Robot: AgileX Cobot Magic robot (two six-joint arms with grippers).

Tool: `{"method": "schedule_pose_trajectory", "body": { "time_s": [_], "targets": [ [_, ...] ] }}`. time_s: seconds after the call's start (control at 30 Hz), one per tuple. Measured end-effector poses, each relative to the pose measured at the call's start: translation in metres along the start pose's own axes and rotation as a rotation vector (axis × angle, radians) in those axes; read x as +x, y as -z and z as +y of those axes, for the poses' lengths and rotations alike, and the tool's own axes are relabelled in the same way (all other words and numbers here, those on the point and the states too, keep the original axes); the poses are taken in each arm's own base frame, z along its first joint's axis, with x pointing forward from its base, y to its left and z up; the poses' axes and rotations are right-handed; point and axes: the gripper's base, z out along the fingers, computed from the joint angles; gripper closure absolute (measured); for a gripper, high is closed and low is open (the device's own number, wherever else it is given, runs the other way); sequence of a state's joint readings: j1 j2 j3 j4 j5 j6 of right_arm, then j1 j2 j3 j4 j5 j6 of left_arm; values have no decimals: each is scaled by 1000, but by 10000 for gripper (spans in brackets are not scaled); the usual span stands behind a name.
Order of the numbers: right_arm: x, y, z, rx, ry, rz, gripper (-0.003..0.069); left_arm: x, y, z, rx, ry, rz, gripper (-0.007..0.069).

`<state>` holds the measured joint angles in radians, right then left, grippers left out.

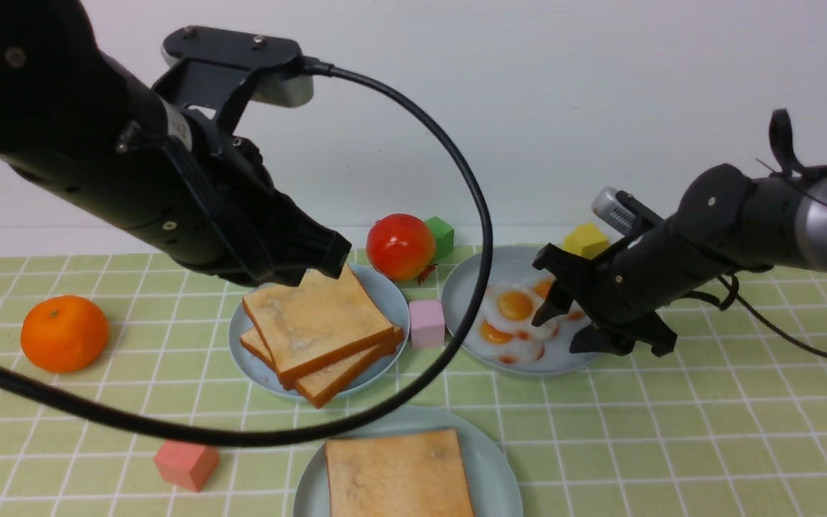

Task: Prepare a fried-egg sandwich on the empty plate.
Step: Use the right arm to grab a fried egg

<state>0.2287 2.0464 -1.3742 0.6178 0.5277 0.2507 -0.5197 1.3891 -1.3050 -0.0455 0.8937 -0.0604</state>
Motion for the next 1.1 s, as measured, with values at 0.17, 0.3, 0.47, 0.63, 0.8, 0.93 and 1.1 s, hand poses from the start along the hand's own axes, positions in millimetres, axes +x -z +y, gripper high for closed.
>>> {"method": "schedule_pose_trajectory", "body": {
  "time_s": [0.17,0.3,0.47,0.63,0.8,0.93,1.1],
  "targets": [
    [-4,-11,-3,-18,-56,-41,241,0,0,0,0,0,0,638],
    [-6,-15,-3,-29,-81,-55,254,0,0,0,0,2,1,638],
    [-6,-19,-6,-23,-87,-50,363,0,0,0,0,2,5,638],
    [-7,-22,-7,-21,-92,-50,524,2,0,0,2,10,19,638],
    [-7,-23,-8,-13,-86,-47,602,4,0,-1,9,29,47,634],
    [-7,-21,-7,-16,-80,-52,602,7,2,-1,8,37,69,634],
    [-7,-9,-2,-19,-30,-51,602,10,18,-1,12,59,53,634]
  ]
}}
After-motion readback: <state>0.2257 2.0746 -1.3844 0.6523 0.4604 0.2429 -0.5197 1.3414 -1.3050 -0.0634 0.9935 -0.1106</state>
